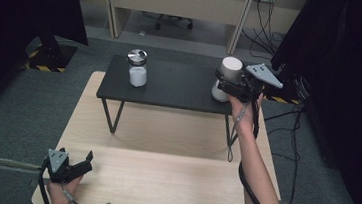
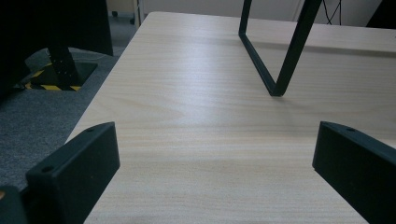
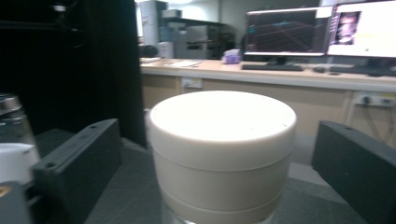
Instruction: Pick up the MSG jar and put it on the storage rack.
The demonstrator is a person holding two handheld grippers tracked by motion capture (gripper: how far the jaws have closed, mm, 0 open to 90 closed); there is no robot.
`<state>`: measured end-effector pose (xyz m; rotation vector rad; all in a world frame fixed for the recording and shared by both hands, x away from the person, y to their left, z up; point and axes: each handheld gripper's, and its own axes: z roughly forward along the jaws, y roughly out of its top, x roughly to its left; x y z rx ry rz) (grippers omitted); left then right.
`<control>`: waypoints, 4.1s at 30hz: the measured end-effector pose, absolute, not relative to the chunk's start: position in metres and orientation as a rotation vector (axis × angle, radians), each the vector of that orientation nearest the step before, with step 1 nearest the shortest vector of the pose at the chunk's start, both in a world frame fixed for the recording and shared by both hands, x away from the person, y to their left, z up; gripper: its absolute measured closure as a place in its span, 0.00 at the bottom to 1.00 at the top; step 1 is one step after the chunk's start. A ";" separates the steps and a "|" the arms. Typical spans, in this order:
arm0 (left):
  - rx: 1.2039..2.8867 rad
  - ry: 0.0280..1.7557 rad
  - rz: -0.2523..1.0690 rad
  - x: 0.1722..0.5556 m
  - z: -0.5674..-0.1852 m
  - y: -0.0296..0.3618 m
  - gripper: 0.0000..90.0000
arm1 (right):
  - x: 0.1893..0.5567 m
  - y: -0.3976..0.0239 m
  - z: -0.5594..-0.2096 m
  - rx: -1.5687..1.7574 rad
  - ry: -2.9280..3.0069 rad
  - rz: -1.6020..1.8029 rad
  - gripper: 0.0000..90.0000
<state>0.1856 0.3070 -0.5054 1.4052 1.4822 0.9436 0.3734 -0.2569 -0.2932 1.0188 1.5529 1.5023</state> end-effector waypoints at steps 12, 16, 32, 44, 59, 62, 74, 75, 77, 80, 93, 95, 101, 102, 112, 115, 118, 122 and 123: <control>1.414 1.478 0.949 0.185 -0.505 0.307 0.00 | 0.357 -0.254 -0.304 1.072 1.474 1.488 0.00; 1.418 1.477 0.950 0.184 -0.505 0.306 0.00 | 0.349 -0.258 -0.306 1.073 1.467 1.485 0.00; 1.426 1.484 0.956 0.184 -0.504 0.304 0.00 | 0.308 -0.283 -0.327 1.085 1.455 1.458 0.00; 1.434 1.488 0.959 0.185 -0.503 0.303 0.00 | 0.280 -0.305 -0.353 1.125 1.449 1.432 0.00; 1.447 1.488 0.963 0.186 -0.503 0.301 0.00 | 0.252 -0.325 -0.387 1.175 1.447 1.369 0.00; 1.449 1.489 0.962 0.186 -0.502 0.301 0.00 | 0.246 -0.329 -0.395 1.187 1.450 1.348 0.00; 1.452 1.492 0.966 0.186 -0.502 0.300 0.00 | 0.219 -0.341 -0.427 1.230 1.427 1.304 0.00; 1.453 1.492 0.967 0.186 -0.502 0.300 0.00 | 0.217 -0.342 -0.429 1.235 1.425 1.302 0.00; 1.455 1.492 0.967 0.187 -0.502 0.300 0.00 | 0.214 -0.344 -0.433 1.241 1.425 1.296 0.00; 1.456 1.491 0.966 0.187 -0.502 0.300 0.00 | 0.209 -0.345 -0.439 1.255 1.419 1.289 0.00; 1.465 1.488 0.967 0.187 -0.501 0.300 0.00 | 0.188 -0.351 -0.463 1.284 1.396 1.249 0.00; 1.467 1.488 0.967 0.187 -0.501 0.300 0.00 | 0.184 -0.352 -0.467 1.291 1.390 1.241 0.00; 1.473 1.486 0.969 0.188 -0.501 0.299 0.00 | 0.173 -0.353 -0.482 1.337 1.357 1.237 0.00; 1.474 1.486 0.968 0.188 -0.501 0.299 0.00 | 0.171 -0.353 -0.485 1.343 1.354 1.231 0.00; 1.478 1.487 0.970 0.188 -0.501 0.299 0.00 | 0.149 -0.347 -0.505 1.376 1.314 1.204 0.00; 1.478 1.487 0.970 0.188 -0.501 0.298 0.00 | 0.143 -0.345 -0.511 1.379 1.308 1.202 0.00; 1.479 1.486 0.971 0.188 -0.501 0.299 0.00 | 0.140 -0.343 -0.517 1.395 1.293 1.213 0.00; 1.479 1.485 0.972 0.188 -0.501 0.298 0.00 | 0.140 -0.341 -0.522 1.403 1.290 1.212 0.00; 1.481 1.484 0.972 0.188 -0.501 0.298 0.00 | 0.141 -0.340 -0.525 1.406 1.293 1.212 0.00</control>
